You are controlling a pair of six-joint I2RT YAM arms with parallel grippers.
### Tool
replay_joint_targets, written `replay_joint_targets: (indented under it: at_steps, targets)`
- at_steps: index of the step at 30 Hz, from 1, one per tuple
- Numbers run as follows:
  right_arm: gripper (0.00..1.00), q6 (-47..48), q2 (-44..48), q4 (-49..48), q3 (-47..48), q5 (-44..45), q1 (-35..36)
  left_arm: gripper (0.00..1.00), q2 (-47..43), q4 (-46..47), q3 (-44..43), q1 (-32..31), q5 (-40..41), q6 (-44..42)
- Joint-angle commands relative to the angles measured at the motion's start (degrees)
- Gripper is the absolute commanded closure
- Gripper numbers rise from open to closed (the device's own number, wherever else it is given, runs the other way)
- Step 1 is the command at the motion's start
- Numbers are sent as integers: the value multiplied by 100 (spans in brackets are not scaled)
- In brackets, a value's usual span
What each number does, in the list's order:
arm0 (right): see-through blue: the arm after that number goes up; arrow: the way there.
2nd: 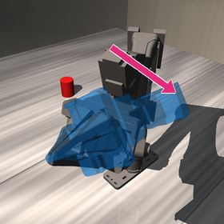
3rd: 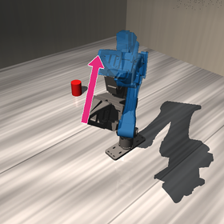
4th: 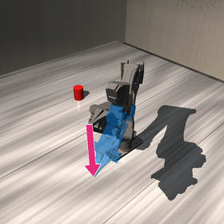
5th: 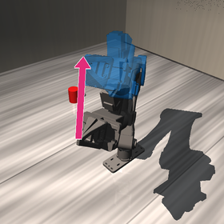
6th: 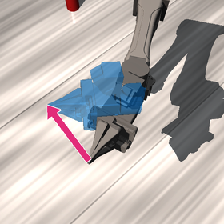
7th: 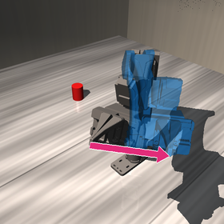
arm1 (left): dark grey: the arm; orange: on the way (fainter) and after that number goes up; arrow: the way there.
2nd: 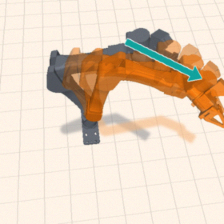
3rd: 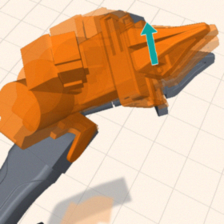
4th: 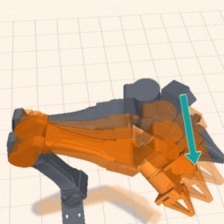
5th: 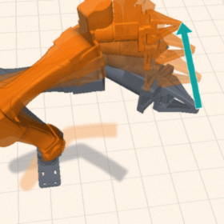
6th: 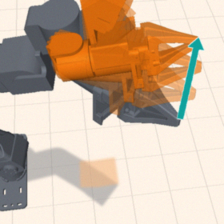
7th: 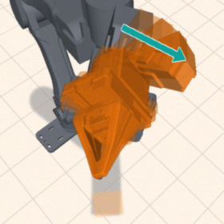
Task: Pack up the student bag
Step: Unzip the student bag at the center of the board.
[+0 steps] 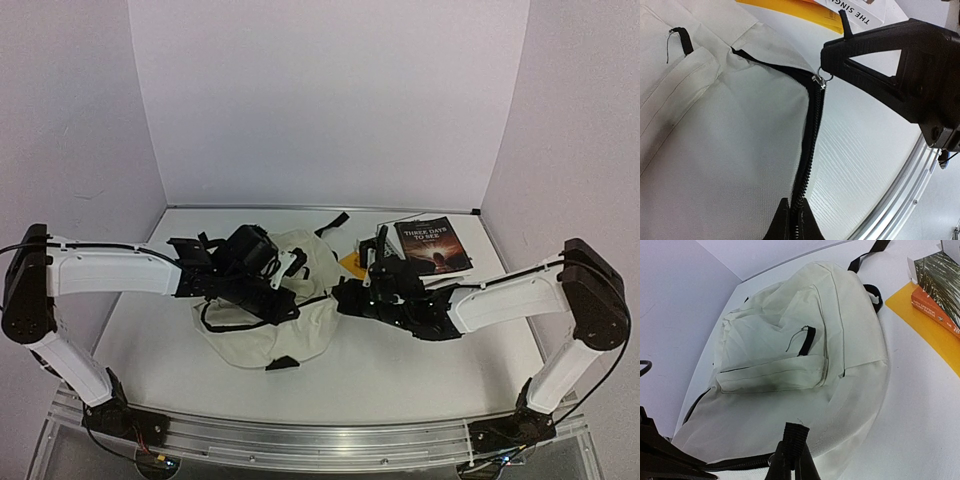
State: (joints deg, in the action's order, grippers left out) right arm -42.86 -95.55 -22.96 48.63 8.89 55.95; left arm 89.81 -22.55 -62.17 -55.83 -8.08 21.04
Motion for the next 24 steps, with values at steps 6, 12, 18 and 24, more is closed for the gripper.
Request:
replay_joint_targets:
  at_steps: [6, 12, 18, 24]
  targets:
    - [100, 634, -623, 239, 719, 469, -756, 100, -574, -1147, 418, -42, -278, 390]
    - [100, 1079, -736, -231, 791, -1042, -761, 90, -790, -862, 699, -42, -395, 627]
    - [100, 1212, -742, -446, 623, -2049, -537, 54, -590, -219, 253, 21, -390, 693]
    - [100, 964, -719, -805, 326, -2115, -374, 51, -26, 70, -388, 364, -580, 786]
